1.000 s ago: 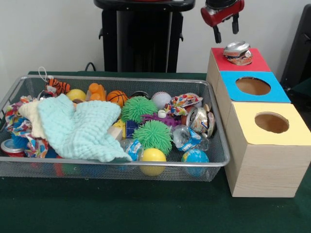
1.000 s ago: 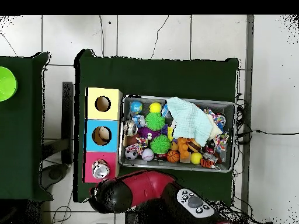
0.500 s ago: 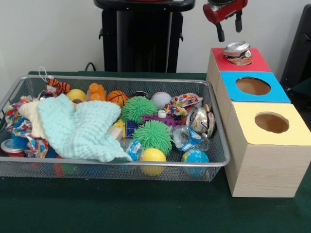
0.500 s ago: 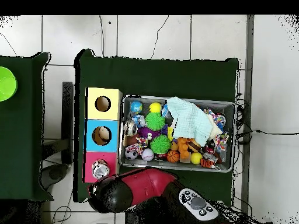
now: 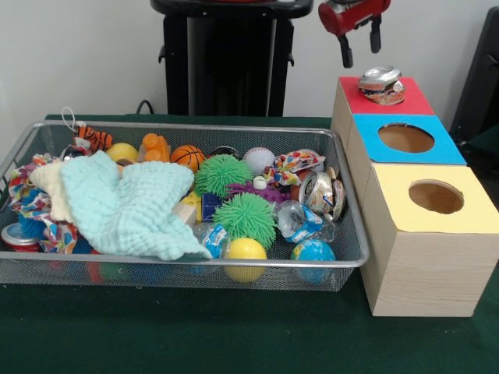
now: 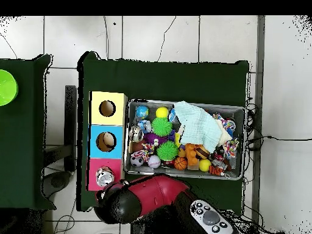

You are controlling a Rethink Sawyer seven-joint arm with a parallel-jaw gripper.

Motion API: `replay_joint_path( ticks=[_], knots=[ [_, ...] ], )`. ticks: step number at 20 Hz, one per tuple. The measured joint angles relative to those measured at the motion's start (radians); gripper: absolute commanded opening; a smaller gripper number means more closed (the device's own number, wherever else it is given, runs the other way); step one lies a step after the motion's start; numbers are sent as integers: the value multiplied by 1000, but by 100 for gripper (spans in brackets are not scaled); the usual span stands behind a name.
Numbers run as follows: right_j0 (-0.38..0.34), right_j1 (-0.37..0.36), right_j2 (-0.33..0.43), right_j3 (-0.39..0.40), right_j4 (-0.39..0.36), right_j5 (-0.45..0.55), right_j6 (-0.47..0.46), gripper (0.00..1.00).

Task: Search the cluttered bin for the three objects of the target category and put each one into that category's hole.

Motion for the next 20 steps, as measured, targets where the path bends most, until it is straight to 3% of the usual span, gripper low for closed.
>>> replay_joint_path(
  ticks=[9,20],
  knots=[
    [-28,-5,6,-12,-22,-7,0,100],
    [-32,12,27,-15,-43,-90,0,100]
  ],
)
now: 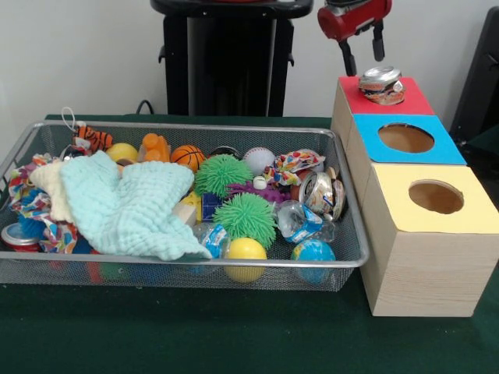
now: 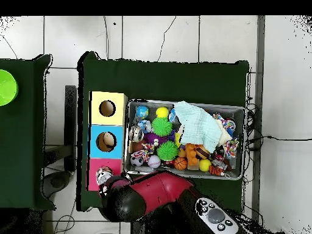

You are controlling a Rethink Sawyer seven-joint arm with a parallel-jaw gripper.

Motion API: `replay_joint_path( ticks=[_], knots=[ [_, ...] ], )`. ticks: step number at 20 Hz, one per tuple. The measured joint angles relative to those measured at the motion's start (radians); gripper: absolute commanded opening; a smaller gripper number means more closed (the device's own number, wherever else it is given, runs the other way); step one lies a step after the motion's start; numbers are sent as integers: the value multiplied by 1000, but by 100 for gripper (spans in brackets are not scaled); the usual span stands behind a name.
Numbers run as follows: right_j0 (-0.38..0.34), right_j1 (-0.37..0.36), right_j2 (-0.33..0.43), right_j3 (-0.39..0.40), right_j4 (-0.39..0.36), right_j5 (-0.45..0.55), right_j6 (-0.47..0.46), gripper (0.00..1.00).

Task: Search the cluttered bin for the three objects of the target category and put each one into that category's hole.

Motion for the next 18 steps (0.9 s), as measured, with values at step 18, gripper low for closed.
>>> replay_joint_path(
  ticks=[18],
  knots=[
    [0,6,0,-2,-31,-27,0,100]
  ],
)
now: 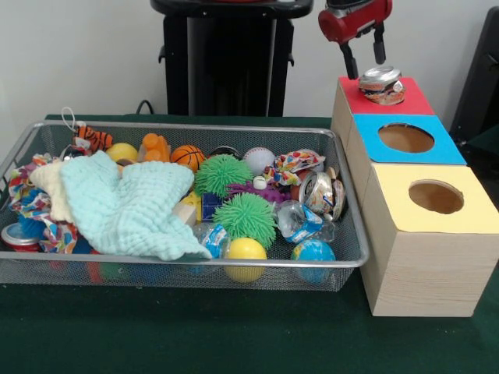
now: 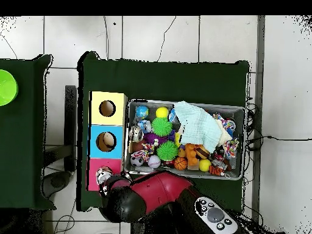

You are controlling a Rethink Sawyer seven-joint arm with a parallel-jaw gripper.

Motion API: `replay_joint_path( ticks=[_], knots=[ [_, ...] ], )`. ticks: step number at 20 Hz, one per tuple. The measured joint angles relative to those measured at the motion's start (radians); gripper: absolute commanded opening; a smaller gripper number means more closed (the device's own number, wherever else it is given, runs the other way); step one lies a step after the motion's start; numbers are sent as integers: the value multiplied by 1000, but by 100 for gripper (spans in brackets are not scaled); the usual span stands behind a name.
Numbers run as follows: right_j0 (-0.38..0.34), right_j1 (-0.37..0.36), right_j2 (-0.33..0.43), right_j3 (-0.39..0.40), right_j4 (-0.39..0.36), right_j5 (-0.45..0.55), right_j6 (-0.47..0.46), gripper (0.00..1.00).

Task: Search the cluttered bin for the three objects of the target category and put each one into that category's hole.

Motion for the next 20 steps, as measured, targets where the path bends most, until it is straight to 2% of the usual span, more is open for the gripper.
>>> replay_joint_path(
  ticks=[20],
  knots=[
    [0,0,0,-3,-55,-79,0,100]
  ],
)
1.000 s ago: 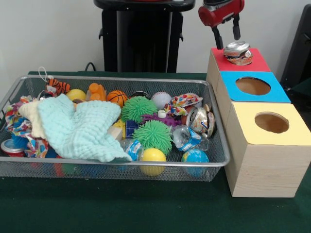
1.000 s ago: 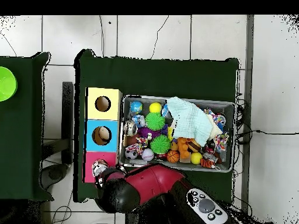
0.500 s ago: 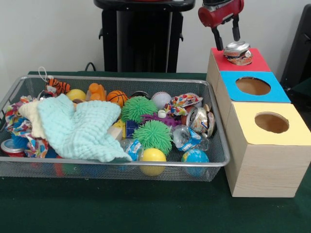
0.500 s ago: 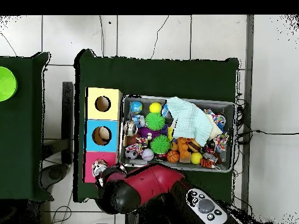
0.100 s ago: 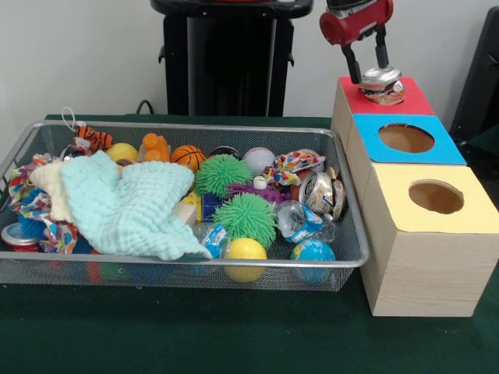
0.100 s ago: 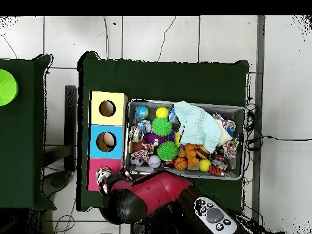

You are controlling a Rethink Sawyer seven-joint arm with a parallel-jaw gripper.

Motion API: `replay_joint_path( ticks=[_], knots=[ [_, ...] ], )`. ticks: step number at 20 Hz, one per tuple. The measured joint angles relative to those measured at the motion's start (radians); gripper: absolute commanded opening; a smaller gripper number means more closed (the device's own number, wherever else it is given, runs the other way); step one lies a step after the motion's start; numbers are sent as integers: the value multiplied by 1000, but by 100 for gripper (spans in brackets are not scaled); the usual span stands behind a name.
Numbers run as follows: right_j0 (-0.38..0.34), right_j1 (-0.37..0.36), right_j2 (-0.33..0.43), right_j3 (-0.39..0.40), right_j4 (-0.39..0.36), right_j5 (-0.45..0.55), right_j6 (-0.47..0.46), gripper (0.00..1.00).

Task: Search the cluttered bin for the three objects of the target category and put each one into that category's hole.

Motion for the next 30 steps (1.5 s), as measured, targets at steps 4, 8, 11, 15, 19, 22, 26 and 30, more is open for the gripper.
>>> replay_joint_path(
  ticks=[4,8,11,15,19,22,26,30],
  knots=[
    [0,0,0,-1,-5,-3,0,100],
    [0,0,0,-1,-6,-4,0,100],
    [0,4,0,-3,-15,-7,0,100],
    [1,25,0,-6,-41,-27,0,100],
    [3,44,0,-7,-57,-50,0,100],
    [7,54,-1,-8,-68,-64,0,100],
    [14,68,-3,-9,-84,-81,0,100],
    [15,69,-3,-11,-89,-84,0,100]
  ],
)
